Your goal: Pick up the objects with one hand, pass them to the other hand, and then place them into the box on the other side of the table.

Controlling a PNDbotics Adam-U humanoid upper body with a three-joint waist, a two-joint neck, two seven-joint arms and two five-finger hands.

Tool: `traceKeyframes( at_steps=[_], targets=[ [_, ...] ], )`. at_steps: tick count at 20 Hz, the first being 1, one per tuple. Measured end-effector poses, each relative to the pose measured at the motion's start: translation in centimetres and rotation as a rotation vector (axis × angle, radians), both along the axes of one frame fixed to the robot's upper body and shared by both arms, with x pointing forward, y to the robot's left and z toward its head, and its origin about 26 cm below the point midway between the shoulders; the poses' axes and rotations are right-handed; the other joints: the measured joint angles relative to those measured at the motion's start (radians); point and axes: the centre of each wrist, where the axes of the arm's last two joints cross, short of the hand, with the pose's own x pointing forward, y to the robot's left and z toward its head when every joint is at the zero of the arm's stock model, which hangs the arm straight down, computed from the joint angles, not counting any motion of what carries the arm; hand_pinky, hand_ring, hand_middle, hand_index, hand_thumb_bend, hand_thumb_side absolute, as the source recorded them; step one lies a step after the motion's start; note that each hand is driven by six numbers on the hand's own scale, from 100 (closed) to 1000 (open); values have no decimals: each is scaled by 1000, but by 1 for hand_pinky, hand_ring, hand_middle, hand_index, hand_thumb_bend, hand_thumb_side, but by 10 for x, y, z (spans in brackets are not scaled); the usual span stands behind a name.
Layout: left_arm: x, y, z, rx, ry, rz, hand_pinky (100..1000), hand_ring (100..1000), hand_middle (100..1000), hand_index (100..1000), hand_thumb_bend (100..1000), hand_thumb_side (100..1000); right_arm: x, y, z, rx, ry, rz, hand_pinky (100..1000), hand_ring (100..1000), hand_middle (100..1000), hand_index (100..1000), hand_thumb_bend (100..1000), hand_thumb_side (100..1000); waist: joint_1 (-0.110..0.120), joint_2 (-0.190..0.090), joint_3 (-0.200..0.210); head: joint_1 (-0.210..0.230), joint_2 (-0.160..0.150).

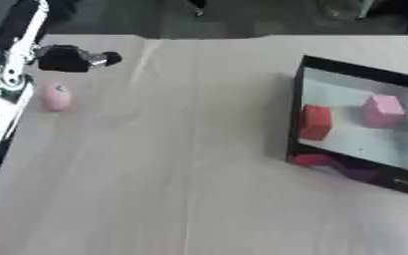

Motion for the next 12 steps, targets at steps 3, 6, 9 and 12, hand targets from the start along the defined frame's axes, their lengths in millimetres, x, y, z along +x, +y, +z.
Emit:
traceKeyframes(
  at_steps=[3, 6, 9, 12],
  targets=[
    [6, 20, 1, 22, 83, 46, 766, 708, 667, 817, 859, 373, 0, 0, 0, 0, 0, 0, 1000, 1000, 823, 1000, 100, 382, 0, 0, 0, 10, 0],
    [10, 34, 2, 46, 153, 53, 770, 723, 683, 828, 875, 388, 0, 0, -1, 0, 2, -4, 1000, 1000, 823, 1000, 100, 387, 0, 0, 0, 22, 0],
    [12, 45, 5, 73, 222, 45, 772, 732, 693, 832, 882, 391, 0, 0, -1, 1, 2, -10, 1000, 1000, 823, 1000, 100, 387, 0, 0, 0, 37, 0],
    [14, 57, 4, 95, 294, 62, 772, 740, 702, 831, 893, 385, 0, -1, -1, 1, 0, -12, 1000, 1000, 822, 1000, 100, 385, 0, 0, 0, 58, 0]
  ],
)
